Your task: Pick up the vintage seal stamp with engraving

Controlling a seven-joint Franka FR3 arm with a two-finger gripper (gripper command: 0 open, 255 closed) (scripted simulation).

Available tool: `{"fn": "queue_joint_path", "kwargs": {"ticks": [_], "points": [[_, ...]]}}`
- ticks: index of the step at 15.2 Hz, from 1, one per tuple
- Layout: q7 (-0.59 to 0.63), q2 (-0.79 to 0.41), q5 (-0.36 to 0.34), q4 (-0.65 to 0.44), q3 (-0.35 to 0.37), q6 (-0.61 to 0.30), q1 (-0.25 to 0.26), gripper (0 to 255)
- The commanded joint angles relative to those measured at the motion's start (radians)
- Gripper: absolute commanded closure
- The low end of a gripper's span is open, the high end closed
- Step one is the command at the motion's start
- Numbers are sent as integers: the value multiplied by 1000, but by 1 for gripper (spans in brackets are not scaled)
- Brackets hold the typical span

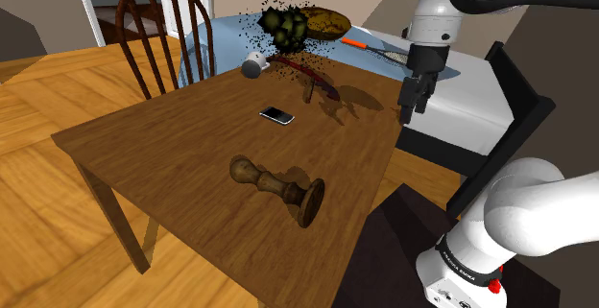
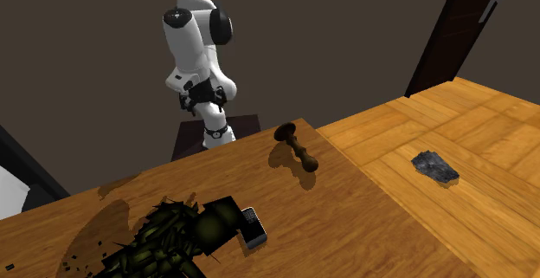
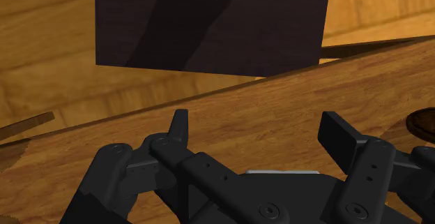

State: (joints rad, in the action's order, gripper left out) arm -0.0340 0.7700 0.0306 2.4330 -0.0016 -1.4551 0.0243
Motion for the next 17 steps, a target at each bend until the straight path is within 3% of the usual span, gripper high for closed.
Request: {"fn": "queue_joint_path", "kwargs": {"ticks": [1, 10, 17], "points": [[0, 0, 0, 0, 0, 0, 0, 0], [201, -105, 121, 7, 207, -197, 76, 0], [362, -262, 150, -59, 370, -352, 106, 0]]}}
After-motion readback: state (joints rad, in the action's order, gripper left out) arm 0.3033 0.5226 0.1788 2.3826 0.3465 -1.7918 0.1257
